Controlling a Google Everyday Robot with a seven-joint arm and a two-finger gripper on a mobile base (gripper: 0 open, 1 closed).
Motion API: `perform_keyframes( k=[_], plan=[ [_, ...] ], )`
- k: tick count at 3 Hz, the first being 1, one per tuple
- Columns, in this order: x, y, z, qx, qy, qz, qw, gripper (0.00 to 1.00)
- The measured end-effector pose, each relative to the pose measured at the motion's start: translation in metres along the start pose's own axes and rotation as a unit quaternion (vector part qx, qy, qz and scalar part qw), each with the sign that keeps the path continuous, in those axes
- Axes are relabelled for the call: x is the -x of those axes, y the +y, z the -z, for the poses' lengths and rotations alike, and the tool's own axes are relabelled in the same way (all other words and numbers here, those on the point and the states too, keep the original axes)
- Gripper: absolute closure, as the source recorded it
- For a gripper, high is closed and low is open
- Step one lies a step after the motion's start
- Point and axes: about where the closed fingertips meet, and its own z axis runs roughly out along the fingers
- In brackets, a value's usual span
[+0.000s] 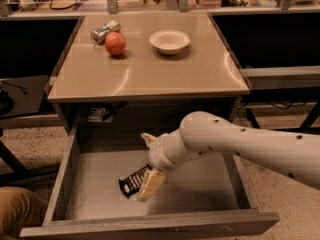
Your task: Pick rxbar chocolate from top drawer and place on counter
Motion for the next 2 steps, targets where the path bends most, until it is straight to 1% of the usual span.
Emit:
perform_keyframes(
  k=[1,2],
  plan=[
    [-0.004,0.002,-0.035,0.021,0.0,0.004,0.9998,0.0],
    [-0.013,0.004,-0.06,0.026,0.006,0.004,0.9996,0.0]
  ],
)
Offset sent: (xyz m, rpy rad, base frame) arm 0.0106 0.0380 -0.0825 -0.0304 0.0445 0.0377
